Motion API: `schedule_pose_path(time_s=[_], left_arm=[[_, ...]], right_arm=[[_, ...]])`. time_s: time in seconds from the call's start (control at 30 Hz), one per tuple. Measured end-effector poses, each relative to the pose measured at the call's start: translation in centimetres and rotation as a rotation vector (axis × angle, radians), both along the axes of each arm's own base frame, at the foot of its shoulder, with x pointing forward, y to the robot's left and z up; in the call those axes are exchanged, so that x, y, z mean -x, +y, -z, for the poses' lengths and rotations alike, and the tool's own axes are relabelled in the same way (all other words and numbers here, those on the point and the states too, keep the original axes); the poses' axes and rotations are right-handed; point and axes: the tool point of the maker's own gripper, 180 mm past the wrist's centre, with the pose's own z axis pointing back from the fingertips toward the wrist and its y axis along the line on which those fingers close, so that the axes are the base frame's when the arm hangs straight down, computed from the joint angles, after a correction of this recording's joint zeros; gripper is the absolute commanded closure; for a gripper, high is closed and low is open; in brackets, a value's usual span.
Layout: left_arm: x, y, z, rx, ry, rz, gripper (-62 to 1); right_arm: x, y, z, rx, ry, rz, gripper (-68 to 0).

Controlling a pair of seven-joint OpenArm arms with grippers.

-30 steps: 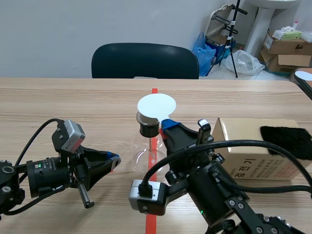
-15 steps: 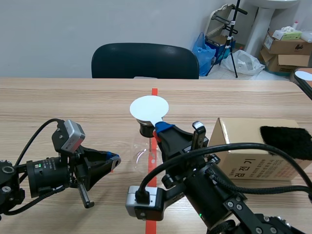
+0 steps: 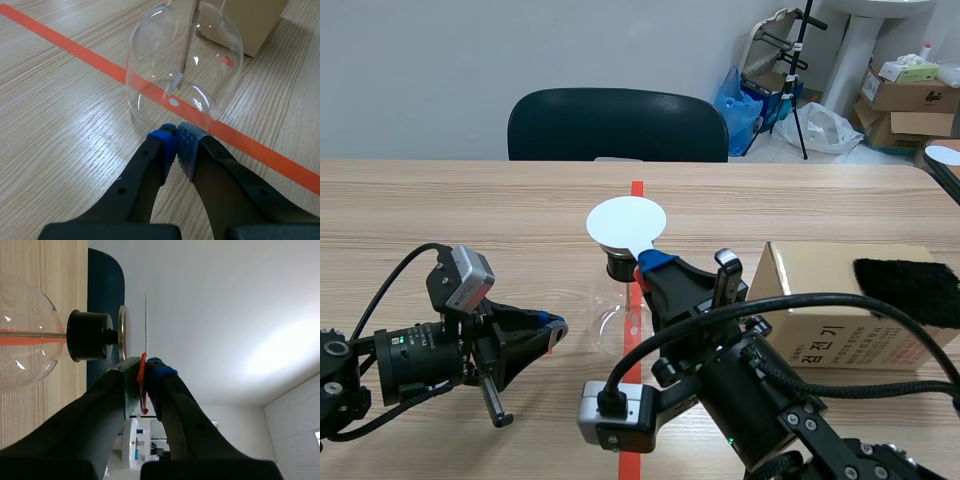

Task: Do the electroscope experiment

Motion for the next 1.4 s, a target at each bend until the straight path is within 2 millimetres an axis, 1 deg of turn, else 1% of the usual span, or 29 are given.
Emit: schedule_pose_path(time_s=[1.17, 1.27, 1.4], left_arm=[[0.0, 0.0, 0.0, 0.000, 0.000, 0.000, -4.2], [0.0, 0.0, -0.1, 0.006, -0.004, -0.001, -4.2], [0.0, 0.0, -0.1, 0.005, -0.004, -0.001, -4.2]], right_arm=[[0.0, 0.0, 0.0, 0.000, 0.000, 0.001, -0.9], [-0.2, -0.3, 0.0, -0.002, 0.000, 0.019, -0.9], [-0.9, -1.4, -0.1, -0.009, 0.001, 0.092, -0.9]])
